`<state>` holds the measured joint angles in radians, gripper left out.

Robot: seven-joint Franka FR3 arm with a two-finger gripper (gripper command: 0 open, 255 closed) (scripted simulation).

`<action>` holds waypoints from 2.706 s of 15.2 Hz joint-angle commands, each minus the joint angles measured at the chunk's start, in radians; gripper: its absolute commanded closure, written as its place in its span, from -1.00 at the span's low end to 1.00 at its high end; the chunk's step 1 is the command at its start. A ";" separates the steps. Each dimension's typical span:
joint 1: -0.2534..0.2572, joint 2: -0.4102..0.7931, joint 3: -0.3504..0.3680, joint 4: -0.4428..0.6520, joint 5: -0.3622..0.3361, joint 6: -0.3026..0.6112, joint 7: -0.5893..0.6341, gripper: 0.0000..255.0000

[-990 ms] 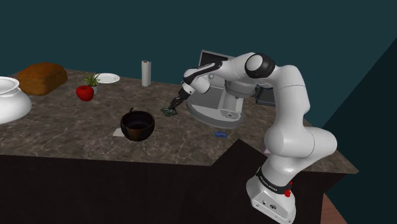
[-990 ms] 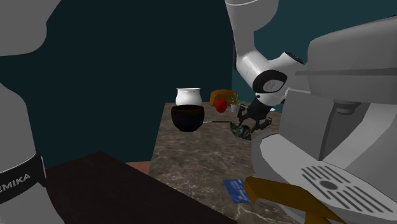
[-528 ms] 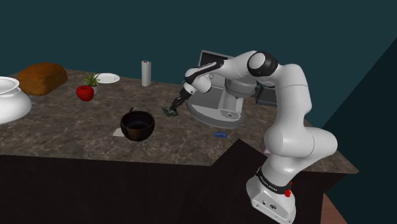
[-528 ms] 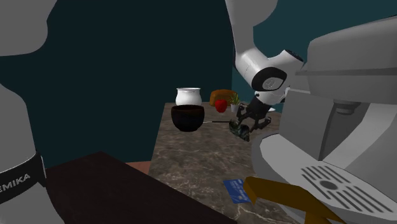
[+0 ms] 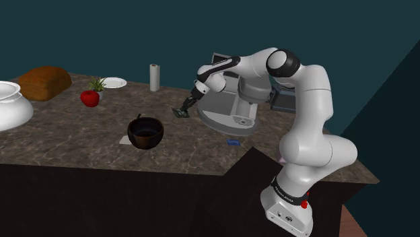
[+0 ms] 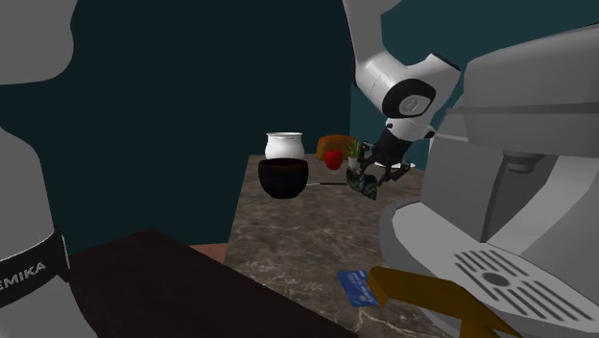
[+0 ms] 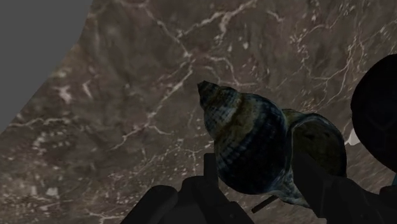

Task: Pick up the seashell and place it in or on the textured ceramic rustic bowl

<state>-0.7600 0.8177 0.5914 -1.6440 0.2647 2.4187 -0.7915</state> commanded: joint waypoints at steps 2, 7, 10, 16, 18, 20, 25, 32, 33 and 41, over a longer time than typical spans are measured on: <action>-0.006 -0.027 0.007 -0.005 0.004 -0.019 0.011 1.00; -0.016 -0.073 0.018 -0.007 0.011 -0.056 0.029 1.00; -0.022 -0.099 0.024 -0.006 0.015 -0.080 0.039 1.00; -0.033 -0.147 0.036 0.002 0.023 -0.129 0.061 1.00; -0.036 -0.162 0.040 0.007 0.026 -0.146 0.069 1.00; -0.040 -0.177 0.043 0.012 0.028 -0.164 0.077 1.00; -0.039 -0.216 0.057 -0.007 0.040 -0.171 0.097 1.00; 0.018 -0.309 0.115 -0.171 0.091 -0.037 0.166 1.00; 0.028 -0.320 0.123 -0.189 0.097 -0.020 0.178 1.00; 0.143 -0.373 0.169 -0.288 0.119 0.111 0.298 1.00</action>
<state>-0.6328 0.4525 0.7548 -1.9247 0.3824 2.5173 -0.5126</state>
